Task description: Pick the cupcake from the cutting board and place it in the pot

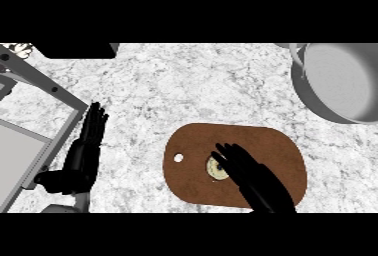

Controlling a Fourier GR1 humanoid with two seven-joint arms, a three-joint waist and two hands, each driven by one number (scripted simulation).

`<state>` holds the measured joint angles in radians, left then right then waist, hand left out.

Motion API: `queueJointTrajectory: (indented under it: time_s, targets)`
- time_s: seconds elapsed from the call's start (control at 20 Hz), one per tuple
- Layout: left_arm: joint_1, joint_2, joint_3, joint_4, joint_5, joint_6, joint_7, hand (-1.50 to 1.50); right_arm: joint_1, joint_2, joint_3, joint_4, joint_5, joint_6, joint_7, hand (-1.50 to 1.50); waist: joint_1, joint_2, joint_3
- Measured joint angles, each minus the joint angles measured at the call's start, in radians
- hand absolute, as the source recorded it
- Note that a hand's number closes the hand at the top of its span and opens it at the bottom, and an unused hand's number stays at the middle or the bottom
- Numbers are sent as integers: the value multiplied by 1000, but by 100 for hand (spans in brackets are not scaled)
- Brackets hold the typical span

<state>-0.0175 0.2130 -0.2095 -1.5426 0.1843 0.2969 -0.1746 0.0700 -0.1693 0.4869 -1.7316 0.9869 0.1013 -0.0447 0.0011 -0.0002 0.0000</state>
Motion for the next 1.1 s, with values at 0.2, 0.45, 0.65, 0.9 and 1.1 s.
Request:
queueJointTrajectory:
  time_s: [0.2,0.45,0.65,0.9,1.1]
  targets:
    - [23,-23,16,-22,-29,-12,2,0,-14,6,-26,16,9,5,-12,-150,0,0,0]
    - [32,-44,32,-43,-54,-32,18,0,-52,60,-28,120,45,-40,-25,-150,1,0,0]
    - [13,-67,45,-35,-74,-41,35,0,-83,75,-58,195,43,-60,-63,-150,0,-1,-1]
    - [12,-62,74,-32,-73,-63,42,0,-95,91,-58,238,83,-162,-118,150,-1,-3,-2]
    - [13,-66,84,-53,-80,-74,62,0,-125,102,-78,249,98,-217,-152,150,-1,-3,-2]
